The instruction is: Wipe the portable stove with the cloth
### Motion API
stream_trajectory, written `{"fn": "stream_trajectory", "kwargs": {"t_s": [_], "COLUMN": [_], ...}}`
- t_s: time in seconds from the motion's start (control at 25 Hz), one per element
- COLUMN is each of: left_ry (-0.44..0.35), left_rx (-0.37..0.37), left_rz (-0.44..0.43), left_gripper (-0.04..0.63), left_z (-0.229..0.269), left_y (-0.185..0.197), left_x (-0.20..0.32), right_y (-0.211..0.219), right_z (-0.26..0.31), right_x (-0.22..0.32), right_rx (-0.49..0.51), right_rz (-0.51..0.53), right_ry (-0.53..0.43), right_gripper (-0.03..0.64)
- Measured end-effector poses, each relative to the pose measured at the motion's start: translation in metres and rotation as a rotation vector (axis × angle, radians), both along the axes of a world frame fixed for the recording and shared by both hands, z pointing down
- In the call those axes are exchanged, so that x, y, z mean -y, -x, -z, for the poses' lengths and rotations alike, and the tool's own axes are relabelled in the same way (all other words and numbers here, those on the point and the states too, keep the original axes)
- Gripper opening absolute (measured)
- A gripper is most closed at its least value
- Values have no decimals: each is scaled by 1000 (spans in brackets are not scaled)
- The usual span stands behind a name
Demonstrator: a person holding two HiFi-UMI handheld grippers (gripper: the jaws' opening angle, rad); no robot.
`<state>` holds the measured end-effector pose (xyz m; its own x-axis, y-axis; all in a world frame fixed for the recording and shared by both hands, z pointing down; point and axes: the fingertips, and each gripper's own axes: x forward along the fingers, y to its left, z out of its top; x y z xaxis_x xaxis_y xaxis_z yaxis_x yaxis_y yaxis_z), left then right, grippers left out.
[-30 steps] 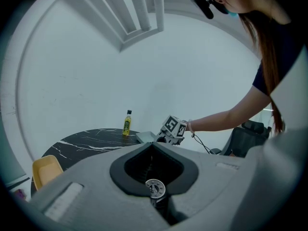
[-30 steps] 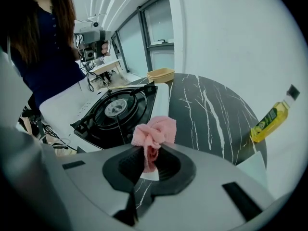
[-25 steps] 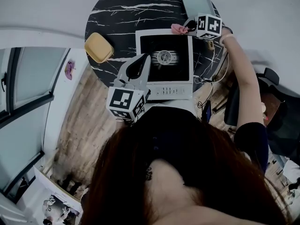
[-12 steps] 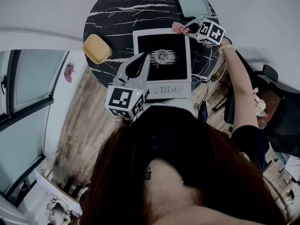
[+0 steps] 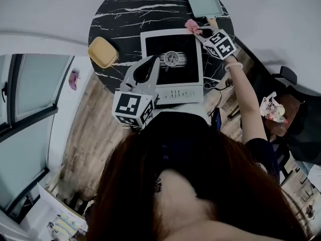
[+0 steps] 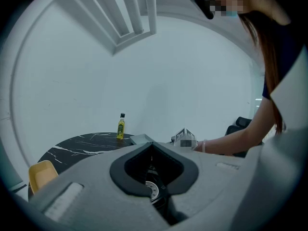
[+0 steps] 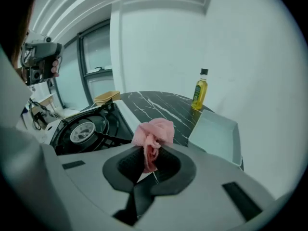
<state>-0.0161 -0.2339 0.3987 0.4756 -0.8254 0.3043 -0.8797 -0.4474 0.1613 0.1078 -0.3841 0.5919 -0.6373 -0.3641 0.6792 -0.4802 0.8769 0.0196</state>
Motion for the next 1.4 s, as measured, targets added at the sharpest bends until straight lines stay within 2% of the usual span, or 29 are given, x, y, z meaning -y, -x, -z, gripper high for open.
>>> {"fn": "stream_trajectory", "kwargs": {"t_s": [0.2,0.4,0.76,1.4], "left_ry": [-12,-24,-50,-78], "left_rx": [1,6,-3,-10], "left_rz": [-3,-22,-39,-43], "left_gripper": [13,12,13,12], "left_z": [4,6,14,23], "left_y": [-4,-10,-13,-15], "left_x": [-3,-6,-13,-32], "right_y": [-4,-6,-15,-20], "right_z": [-1,-1,0,-3], "right_x": [-1,-1,-18,-46], "right_rx": [-5,-30,-21,-57], "right_rz": [-159,-245,-292,-346], "right_ry": [-32,-45,-79,-69], "right_gripper": [40,40,41,40]}}
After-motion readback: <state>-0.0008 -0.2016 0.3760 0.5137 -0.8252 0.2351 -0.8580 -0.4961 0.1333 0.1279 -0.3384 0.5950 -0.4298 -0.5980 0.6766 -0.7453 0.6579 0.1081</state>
